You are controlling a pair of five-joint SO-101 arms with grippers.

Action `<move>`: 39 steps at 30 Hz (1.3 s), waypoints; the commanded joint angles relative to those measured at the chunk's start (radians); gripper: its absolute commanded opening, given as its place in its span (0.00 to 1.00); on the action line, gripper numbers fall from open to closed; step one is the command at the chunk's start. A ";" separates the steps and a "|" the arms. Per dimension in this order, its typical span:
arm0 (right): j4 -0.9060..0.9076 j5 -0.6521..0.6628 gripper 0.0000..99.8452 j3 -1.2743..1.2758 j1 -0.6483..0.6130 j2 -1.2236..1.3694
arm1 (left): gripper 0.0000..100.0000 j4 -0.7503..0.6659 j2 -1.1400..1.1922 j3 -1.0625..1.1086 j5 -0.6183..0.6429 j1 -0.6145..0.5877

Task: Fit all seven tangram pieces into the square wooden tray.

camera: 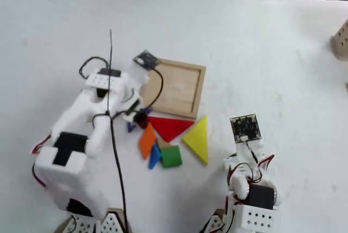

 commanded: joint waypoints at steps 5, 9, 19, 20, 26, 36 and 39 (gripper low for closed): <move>0.002 0.012 0.02 0.009 0.010 -0.010 | 0.31 0.091 0.090 -0.203 0.023 0.022; 0.002 0.012 0.02 0.009 0.010 -0.010 | 0.31 0.094 0.088 -0.192 0.023 0.024; 0.002 0.012 0.02 0.009 0.010 -0.010 | 0.21 0.118 0.088 -0.176 -0.034 0.050; 0.002 0.012 0.02 0.009 0.010 -0.010 | 0.22 0.117 0.088 -0.176 -0.023 0.050; 0.002 0.012 0.02 0.009 0.010 -0.010 | 0.23 0.121 0.088 -0.175 -0.014 0.048; 0.002 0.012 0.02 0.009 0.010 -0.010 | 0.23 0.146 0.087 -0.180 -0.011 0.012; 0.002 0.012 0.02 0.009 0.010 -0.010 | 0.27 0.153 0.087 -0.181 -0.018 0.004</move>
